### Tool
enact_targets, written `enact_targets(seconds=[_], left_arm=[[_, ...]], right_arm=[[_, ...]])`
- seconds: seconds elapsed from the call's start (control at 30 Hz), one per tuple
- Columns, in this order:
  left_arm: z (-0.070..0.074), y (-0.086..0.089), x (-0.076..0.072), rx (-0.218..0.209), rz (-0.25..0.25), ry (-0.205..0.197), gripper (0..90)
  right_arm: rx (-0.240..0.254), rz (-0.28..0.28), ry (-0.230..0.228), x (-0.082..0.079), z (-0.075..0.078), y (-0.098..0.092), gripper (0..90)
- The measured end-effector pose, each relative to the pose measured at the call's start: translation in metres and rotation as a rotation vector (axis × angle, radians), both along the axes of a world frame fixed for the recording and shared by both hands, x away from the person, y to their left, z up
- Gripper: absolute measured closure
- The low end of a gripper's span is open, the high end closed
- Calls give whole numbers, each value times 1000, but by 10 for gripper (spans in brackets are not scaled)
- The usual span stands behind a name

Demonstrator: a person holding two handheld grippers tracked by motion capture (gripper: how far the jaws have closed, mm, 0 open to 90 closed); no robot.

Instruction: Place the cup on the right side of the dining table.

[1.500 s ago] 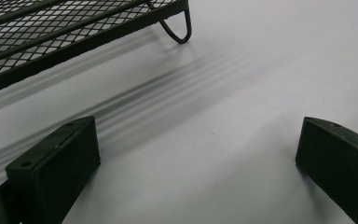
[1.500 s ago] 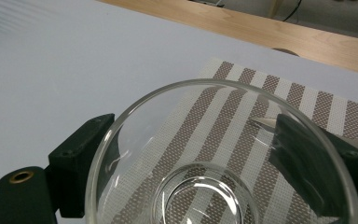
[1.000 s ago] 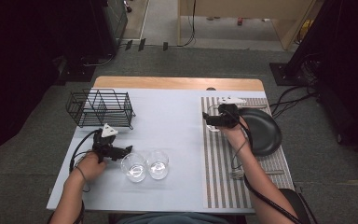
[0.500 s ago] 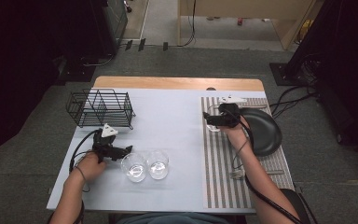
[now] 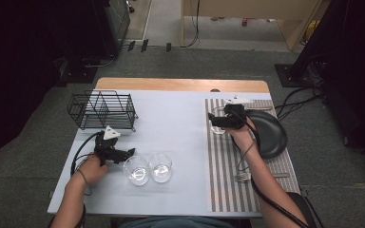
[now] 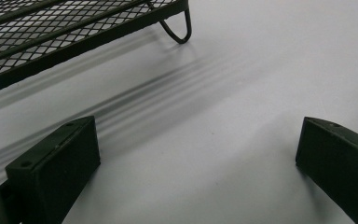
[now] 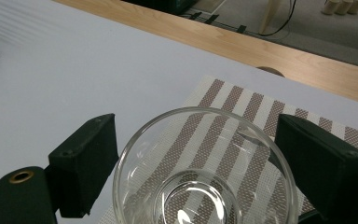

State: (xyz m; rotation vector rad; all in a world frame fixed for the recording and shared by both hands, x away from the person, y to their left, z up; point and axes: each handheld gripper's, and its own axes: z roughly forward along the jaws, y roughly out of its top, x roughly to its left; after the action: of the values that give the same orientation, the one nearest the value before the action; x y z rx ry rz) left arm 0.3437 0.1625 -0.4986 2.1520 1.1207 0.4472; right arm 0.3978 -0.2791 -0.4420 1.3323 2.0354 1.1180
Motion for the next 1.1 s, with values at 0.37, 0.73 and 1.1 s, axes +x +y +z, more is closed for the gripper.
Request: enact_targets(seconds=[0.37,0.73,1.1], left_arm=[[0,0,0,0,0,0,0],[0,0,0,0,0,0,0],[0,0,0,0,0,0,0]], right_arm=[[-13,11,-20,-5,9,-1,152],[-19,36,-17,-11,16,2,154],[-14,55,-20,-15,19,7,155]])
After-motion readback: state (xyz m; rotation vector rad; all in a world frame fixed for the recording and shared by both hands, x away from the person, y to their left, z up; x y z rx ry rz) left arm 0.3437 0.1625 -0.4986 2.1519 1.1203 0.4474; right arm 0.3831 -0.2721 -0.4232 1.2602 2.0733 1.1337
